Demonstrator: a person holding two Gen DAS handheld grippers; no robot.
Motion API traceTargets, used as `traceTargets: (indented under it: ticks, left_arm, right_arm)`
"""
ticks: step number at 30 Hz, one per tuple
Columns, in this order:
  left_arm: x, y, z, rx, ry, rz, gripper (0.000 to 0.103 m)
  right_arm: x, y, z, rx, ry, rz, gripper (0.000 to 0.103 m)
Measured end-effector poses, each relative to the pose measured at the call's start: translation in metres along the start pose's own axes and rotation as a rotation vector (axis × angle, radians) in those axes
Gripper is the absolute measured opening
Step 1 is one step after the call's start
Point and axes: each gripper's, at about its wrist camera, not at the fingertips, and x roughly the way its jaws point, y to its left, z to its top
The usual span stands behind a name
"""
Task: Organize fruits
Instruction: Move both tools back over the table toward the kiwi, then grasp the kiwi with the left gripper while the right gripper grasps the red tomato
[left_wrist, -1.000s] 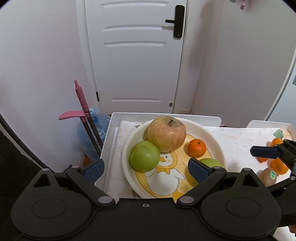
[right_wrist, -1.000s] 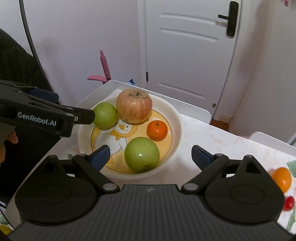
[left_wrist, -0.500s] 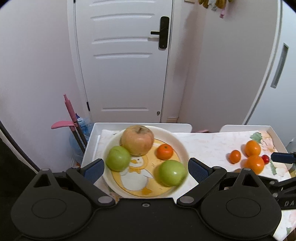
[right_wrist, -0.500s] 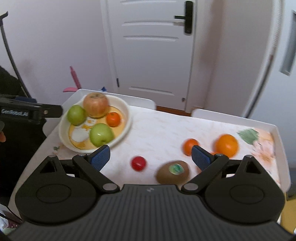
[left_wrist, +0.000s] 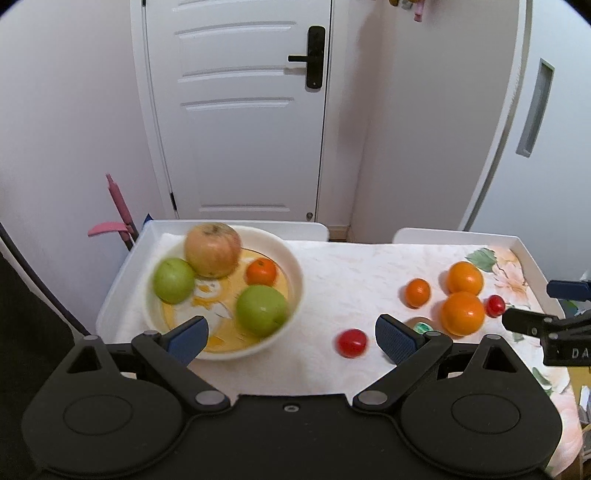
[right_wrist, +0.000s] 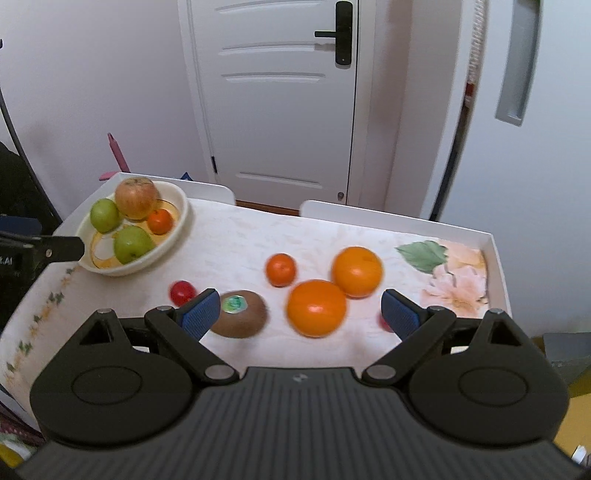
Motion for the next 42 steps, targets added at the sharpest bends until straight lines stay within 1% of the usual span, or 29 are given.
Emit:
traceTargets:
  ticks: [8,14,15,16,17,22,26,29,35,37,38,42]
  left_arm:
    - [0.021,-0.052,-0.013,-0.031,0.023,0.01,0.099]
    - [0.048,-0.087,-0.021,-0.02,0.045,0.011,0.099]
    - [0.054,-0.092,-0.023,-0.016,0.051,0.012,0.099]
    - [0.059,-0.097,-0.024,-0.012,0.055,0.012,0.099]
    - [0.065,-0.102,-0.026,-0.008,0.058,0.012,0.099]
    - [0.087,-0.121,-0.03,0.019,0.068,0.017,0.096]
    - [0.102,-0.133,-0.032,0.05,0.073,0.026,0.091]
    - [0.112,-0.138,-0.033,0.062,0.081,0.029,0.087]
    - [0.127,-0.14,-0.032,0.067,0.088,0.046,0.085]
    - [0.132,-0.14,-0.033,0.067,0.095,0.047,0.08]
    - [0.134,-0.14,-0.033,0.065,0.104,0.047,0.075]
    - [0.136,-0.138,-0.036,0.053,0.111,0.039,0.071]
  right_arm:
    - [0.019,-0.055,-0.012,-0.028,0.025,0.011,0.103]
    - [0.041,-0.085,-0.022,-0.048,0.038,0.023,0.103]
    - [0.045,-0.088,-0.023,-0.05,0.041,0.026,0.102]
    - [0.049,-0.092,-0.025,-0.052,0.048,0.031,0.097]
    - [0.054,-0.094,-0.027,-0.054,0.056,0.036,0.095]
    - [0.07,-0.104,-0.035,-0.058,0.074,0.058,0.091]
    - [0.082,-0.108,-0.039,-0.061,0.085,0.072,0.084]
    - [0.089,-0.112,-0.041,-0.052,0.091,0.081,0.082]
    - [0.099,-0.112,-0.041,-0.048,0.092,0.095,0.079]
    - [0.103,-0.112,-0.04,-0.049,0.092,0.1,0.078]
    - [0.104,-0.112,-0.04,-0.049,0.092,0.102,0.077]
    - [0.109,-0.11,-0.039,-0.046,0.09,0.106,0.075]
